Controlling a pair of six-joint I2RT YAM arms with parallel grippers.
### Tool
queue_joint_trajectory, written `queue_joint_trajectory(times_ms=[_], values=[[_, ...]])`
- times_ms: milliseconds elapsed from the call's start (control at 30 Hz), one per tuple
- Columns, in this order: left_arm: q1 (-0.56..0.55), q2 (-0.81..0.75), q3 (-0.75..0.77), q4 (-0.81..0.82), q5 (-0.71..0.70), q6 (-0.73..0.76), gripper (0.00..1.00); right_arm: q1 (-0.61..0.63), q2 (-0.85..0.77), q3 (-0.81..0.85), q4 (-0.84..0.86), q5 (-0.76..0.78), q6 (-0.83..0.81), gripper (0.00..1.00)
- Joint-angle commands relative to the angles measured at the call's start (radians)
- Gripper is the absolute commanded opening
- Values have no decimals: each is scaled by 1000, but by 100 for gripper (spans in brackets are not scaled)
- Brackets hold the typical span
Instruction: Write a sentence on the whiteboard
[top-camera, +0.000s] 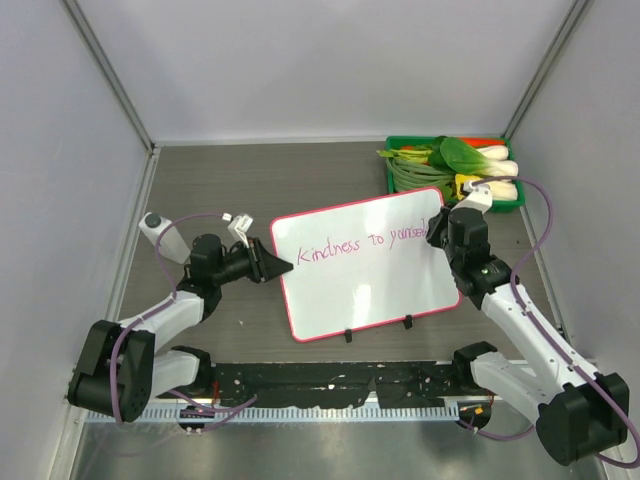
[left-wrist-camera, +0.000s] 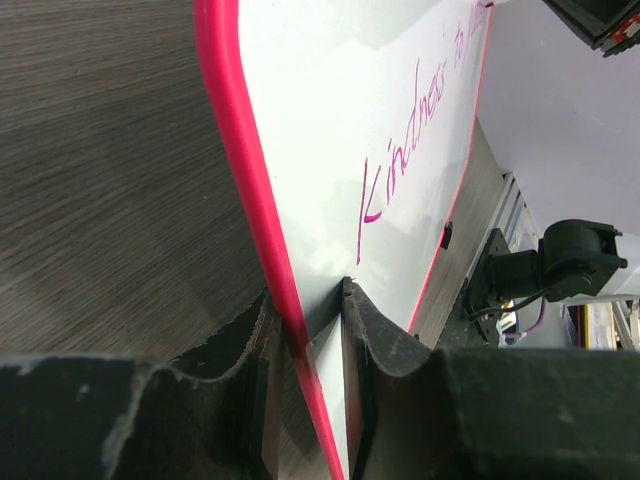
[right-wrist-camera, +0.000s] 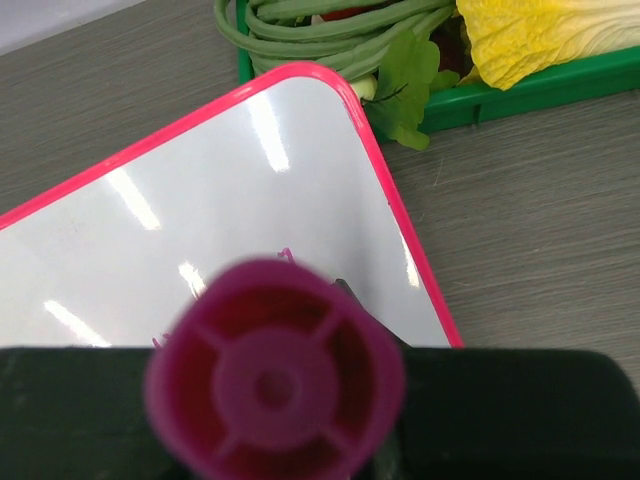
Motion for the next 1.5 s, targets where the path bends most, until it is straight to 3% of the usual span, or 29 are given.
queue_joint_trajectory(times_ms=[0,667,1467], values=[[-18,3,1,-58,-15,74,0,-4,-3,80,22,33,-18,1],[-20,8,1,-52,-15,74,0,-9,109,138,64,113,-37,1],[-20,13,3,-52,-11,72,0,-14,64,28,12,20,-12,1]])
